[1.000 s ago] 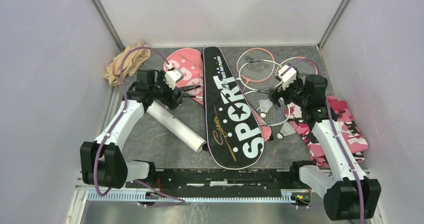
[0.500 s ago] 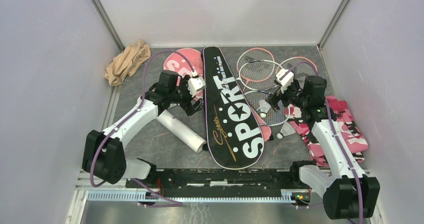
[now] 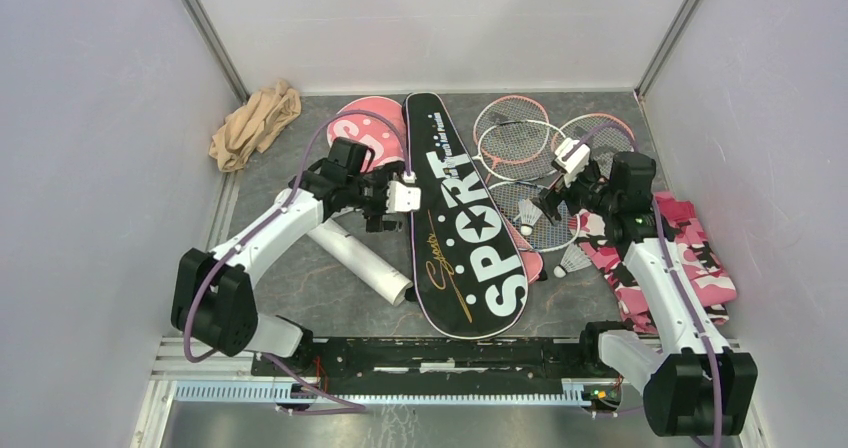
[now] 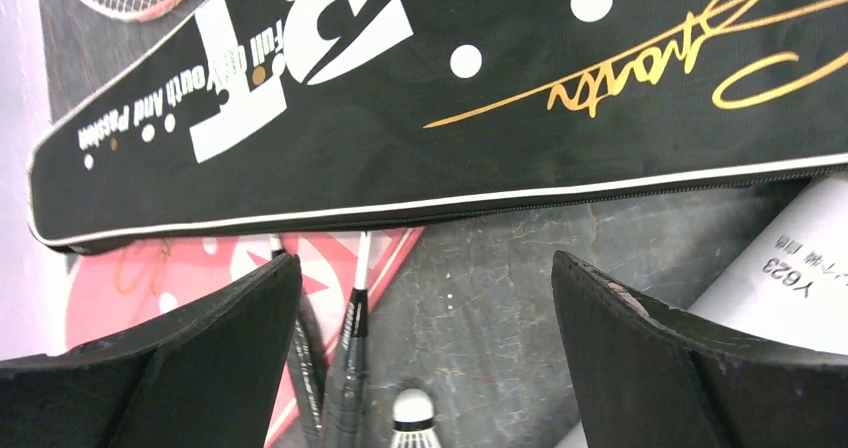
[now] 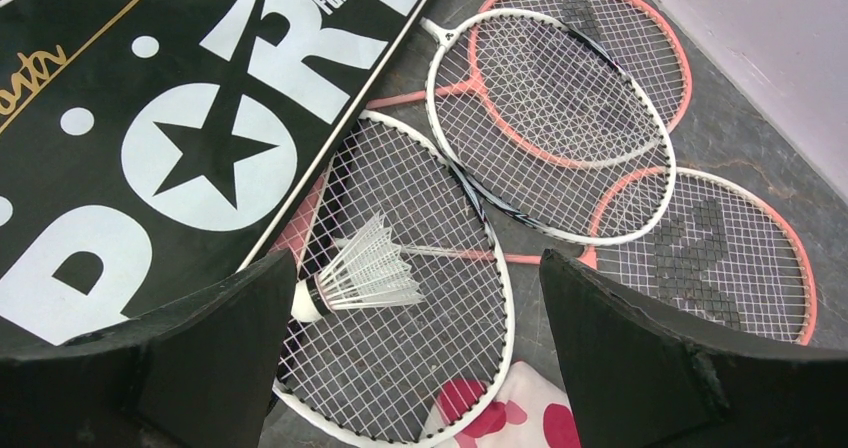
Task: Pack up the badminton gear
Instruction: Open the lid of the shuttle tube.
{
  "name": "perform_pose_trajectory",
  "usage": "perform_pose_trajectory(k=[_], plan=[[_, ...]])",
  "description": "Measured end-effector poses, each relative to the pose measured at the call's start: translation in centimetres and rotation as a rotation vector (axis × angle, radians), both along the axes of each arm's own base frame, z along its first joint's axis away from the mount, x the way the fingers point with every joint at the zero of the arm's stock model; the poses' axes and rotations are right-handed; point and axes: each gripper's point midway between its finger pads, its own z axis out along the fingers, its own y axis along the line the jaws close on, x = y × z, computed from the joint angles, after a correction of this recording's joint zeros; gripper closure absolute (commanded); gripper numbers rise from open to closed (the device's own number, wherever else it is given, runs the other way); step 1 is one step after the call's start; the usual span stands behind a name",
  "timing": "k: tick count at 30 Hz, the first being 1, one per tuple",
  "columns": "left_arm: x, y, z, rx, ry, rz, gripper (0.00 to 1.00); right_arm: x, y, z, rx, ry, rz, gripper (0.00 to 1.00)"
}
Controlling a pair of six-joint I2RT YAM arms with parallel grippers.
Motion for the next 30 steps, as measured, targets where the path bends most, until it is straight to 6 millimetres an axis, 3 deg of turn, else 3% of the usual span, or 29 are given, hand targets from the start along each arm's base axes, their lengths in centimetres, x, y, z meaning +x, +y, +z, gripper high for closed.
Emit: perform_pose_trajectory(k=[7, 18, 30], plan=[[0.4, -0.5, -1.0, 0.115, -0.097, -0.186, 0.03, 0.2, -1.1, 0.2, 0.019, 0.000, -0.021, 0.02], [1.3, -1.8, -5.1, 0.309, -0.192, -0.440, 0.10, 0.4, -1.7, -0.5, 0.032, 0.024, -0.028, 0.02], [1.6, -3.4, -6.3, 0.469, -0.357, -0.582, 0.23, 0.5, -2.3, -1.3, 0.028, 0.052, -0.043, 0.02]])
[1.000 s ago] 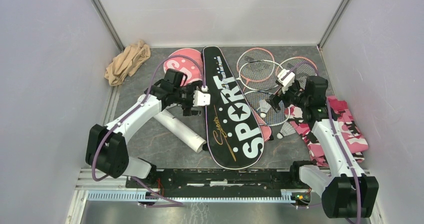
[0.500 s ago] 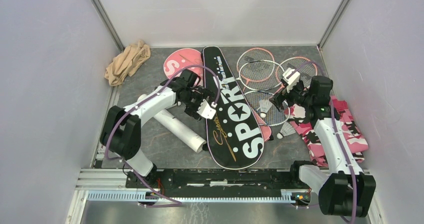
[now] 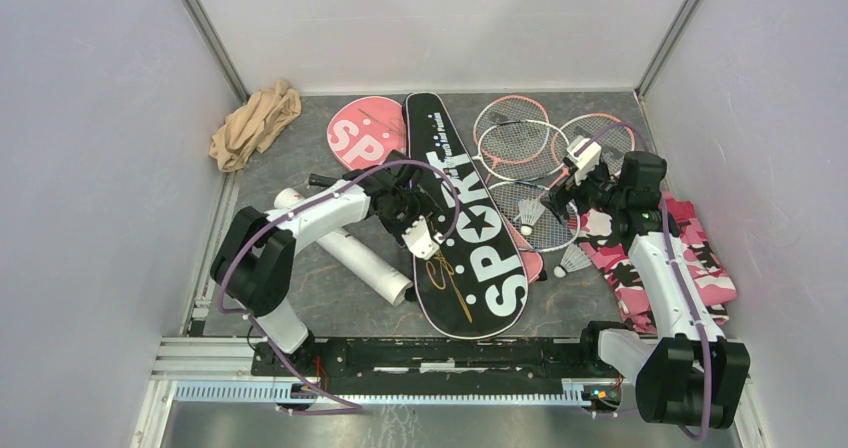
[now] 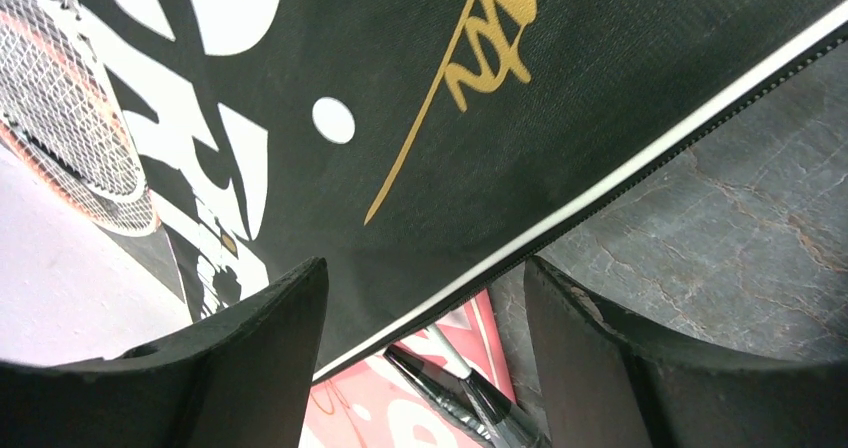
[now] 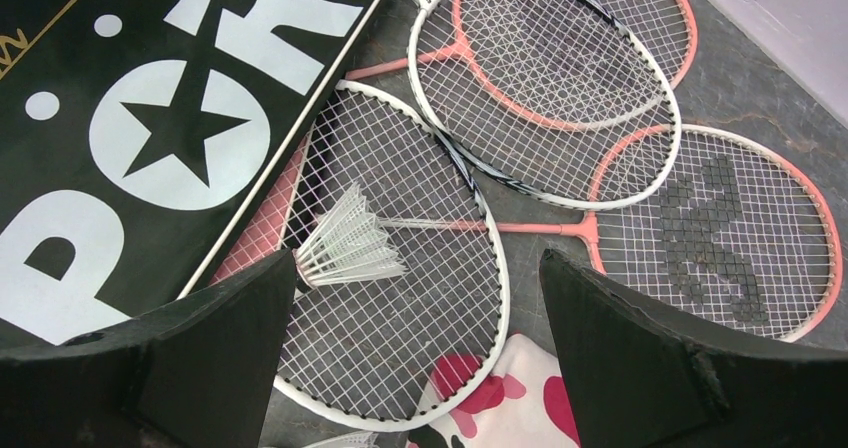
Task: Pack up the badminton gear
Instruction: Open the lid of the shuttle tube.
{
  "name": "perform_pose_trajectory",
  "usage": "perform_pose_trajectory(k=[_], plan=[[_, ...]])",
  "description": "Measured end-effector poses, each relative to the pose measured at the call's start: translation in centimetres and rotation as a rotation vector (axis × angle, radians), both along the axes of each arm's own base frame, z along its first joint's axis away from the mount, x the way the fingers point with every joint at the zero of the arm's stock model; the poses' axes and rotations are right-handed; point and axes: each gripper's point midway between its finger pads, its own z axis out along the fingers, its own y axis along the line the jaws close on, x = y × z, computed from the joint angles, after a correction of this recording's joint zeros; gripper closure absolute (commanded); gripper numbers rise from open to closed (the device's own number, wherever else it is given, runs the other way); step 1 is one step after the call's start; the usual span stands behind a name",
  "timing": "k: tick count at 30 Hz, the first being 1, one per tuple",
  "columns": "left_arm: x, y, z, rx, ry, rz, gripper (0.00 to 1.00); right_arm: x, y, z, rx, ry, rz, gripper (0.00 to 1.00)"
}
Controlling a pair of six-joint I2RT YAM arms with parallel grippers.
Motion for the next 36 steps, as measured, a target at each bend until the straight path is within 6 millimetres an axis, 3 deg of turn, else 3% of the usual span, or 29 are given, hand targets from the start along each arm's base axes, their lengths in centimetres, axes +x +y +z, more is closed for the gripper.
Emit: perform_pose_trajectory(k=[12, 24, 31, 36], plan=[[0.4, -0.1, -0.8, 0.063, -0.064, -0.028, 0.26, 0.0, -0.1, -0.1, -0.002, -0.001, 0.005, 0.02], [0.4, -0.2, -1.4, 0.087, -0.082, -0.055, 0.42, -0.3, -0.1, -0.2, 0.008, 0.012, 0.014, 0.02], [0.4, 0.6, -1.6, 0.110, -0.094, -0.025, 0.27, -0.3, -0.1, -0.2, 0.018, 0.012, 0.018, 0.02], [0.2, 2.5, 0.7, 0.106, -0.098, 0.109, 0.21, -0.4, 0.0, -0.1, 0.023, 0.011, 0.025, 0.02]])
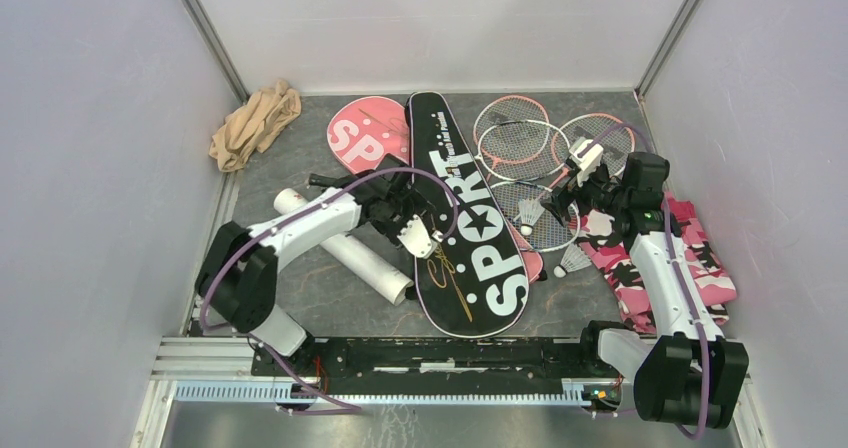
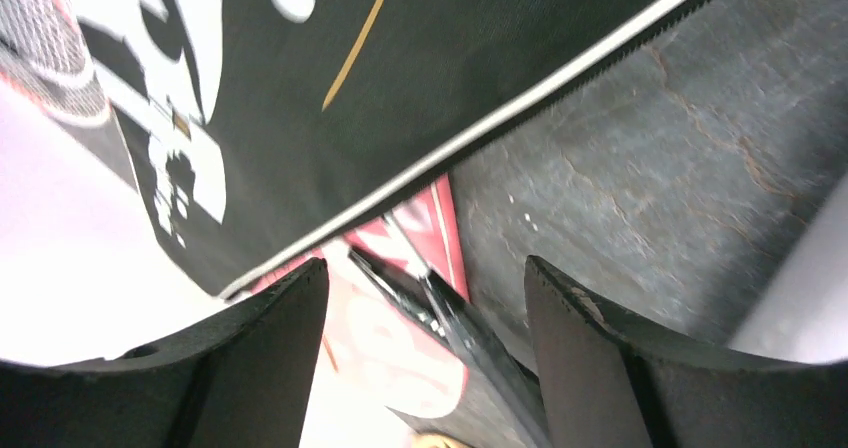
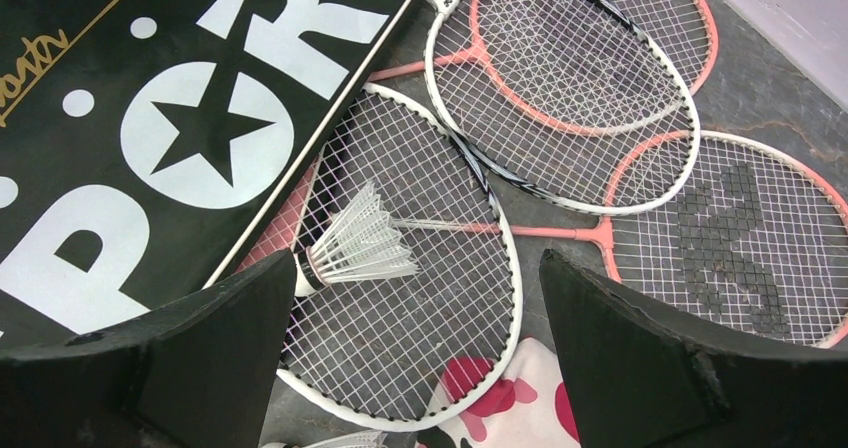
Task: Pack up the badminton gear
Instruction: Open the lid of the shuttle tube.
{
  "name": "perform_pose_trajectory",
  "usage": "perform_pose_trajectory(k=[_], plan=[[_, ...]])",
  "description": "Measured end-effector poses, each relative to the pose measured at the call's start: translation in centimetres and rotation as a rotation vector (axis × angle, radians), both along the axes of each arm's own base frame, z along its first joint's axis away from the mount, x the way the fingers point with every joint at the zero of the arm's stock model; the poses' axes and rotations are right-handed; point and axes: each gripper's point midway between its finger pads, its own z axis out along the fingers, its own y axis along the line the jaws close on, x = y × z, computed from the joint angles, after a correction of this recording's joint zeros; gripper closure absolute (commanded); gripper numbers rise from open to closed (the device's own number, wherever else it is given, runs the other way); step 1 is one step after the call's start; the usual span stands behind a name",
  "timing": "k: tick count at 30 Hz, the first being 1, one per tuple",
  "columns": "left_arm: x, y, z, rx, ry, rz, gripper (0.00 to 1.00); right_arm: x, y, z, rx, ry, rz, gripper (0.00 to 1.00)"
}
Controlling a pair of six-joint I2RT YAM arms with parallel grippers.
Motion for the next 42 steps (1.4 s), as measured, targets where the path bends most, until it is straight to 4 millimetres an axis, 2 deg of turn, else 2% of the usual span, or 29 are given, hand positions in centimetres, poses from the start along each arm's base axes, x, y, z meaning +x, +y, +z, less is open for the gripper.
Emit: perform_pose_trajectory(k=[5, 9, 13, 19, 21, 26, 31, 37, 42], plan=[[-0.8, 2.2, 3.0, -0.104, 0.035, 0.268, 0.14, -0.1, 0.2, 0.2, 0.008, -0.004, 0.006, 0.02], [-0.8, 4.8, 5.3, -0.235, 0.044, 0.595, 0.12, -0.3, 0.4, 0.5, 0.016, -0.009, 0.013, 0.02], [-0.5, 9.4, 6.8, -0.398, 0.071, 0.983, 0.01, -0.4, 0.5, 0.6, 0.025, -0.008, 0.016, 0.02], [0.6, 18.6, 7.9, -0.702, 0.143, 1.566, 0.00, -0.4, 0.6, 0.4, 0.036, 0.005, 0.021, 0.02], [0.6, 20.2, 7.9, -0.787, 0.177, 1.708, 0.00, -0.3, 0.7, 0.2, 0.040, 0.013, 0.024, 0.02], [0.5, 21.0, 6.9, -0.976, 0.284, 1.957, 0.00, -0.3, 0.7, -0.1, 0.045, 0.025, 0.026, 0.02], [-0.4, 22.2, 4.4, -1.095, 0.361, 2.252, 0.00, -0.3, 0.8, -0.1, 0.048, 0.027, 0.024, 0.02], [-2.9, 22.6, -0.1, -1.088, 0.426, 2.545, 0.00, -0.3, 0.8, -0.1, 0.049, 0.029, 0.022, 0.02], [-4.3, 22.6, -2.1, -1.096, 0.435, 2.678, 0.00, -0.3, 0.7, -0.2, 0.052, 0.036, 0.016, 0.02]])
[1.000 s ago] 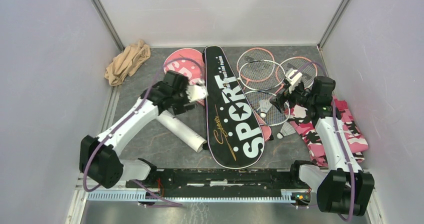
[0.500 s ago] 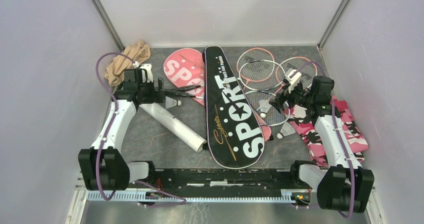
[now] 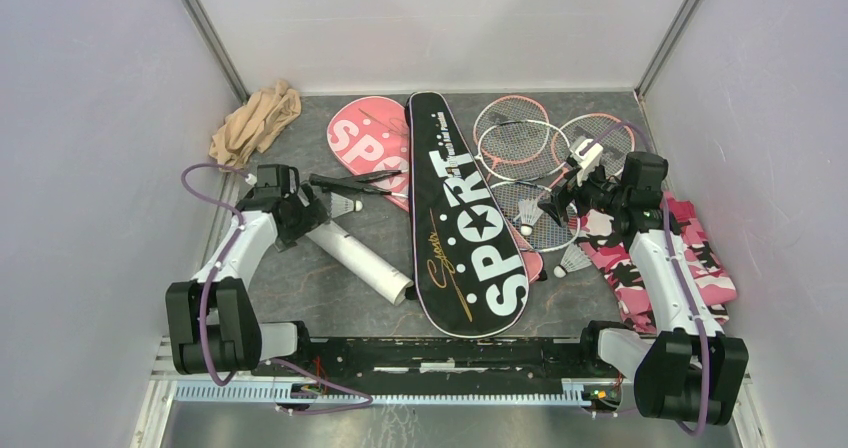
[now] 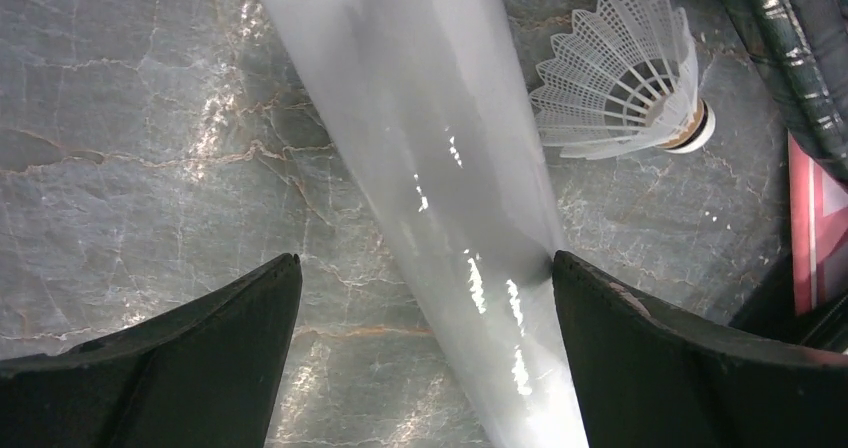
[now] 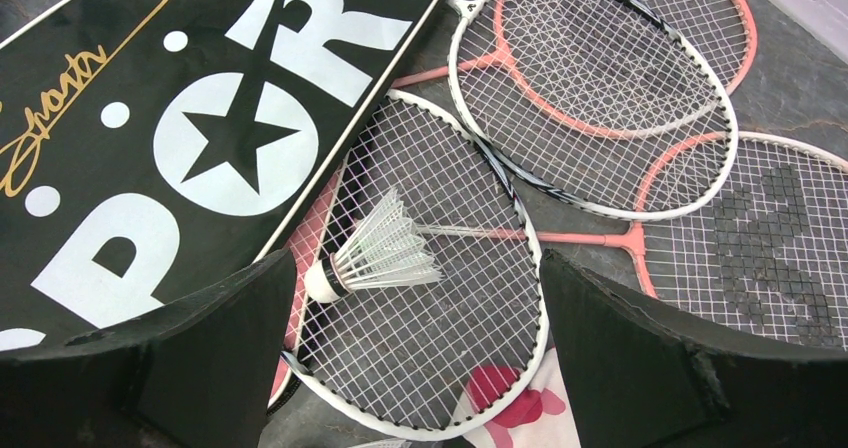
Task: Pack up the badminton gear
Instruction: Open the lid of the shuttle tube.
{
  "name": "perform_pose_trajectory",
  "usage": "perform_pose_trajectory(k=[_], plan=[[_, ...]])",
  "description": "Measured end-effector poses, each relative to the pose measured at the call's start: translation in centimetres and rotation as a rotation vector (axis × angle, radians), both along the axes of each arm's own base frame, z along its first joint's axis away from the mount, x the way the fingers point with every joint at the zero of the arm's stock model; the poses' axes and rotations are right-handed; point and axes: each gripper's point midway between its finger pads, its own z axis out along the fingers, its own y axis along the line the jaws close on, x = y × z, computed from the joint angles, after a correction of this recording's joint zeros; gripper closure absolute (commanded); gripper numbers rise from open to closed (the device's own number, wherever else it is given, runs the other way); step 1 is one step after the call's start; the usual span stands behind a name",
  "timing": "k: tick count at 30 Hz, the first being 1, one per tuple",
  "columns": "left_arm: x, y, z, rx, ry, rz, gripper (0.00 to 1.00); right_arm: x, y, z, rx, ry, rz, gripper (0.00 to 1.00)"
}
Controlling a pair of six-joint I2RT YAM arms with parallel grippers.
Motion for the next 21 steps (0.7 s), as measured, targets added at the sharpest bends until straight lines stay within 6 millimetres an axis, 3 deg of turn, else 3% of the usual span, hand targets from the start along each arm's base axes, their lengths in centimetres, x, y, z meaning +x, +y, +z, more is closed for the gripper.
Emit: perform_pose_trajectory(k=[13, 21], plan=[[0.0, -0.5, -1.4, -0.111, -0.019, 0.118, 0.00, -0.1, 0.1, -0.1, 0.009, 0.007, 0.002, 0.02], [-0.7, -0.8, -2.8, -0.176, -0.010, 0.142, 0.10, -0.1, 0.2, 0.0, 0.012, 0.007, 0.005, 0.02]])
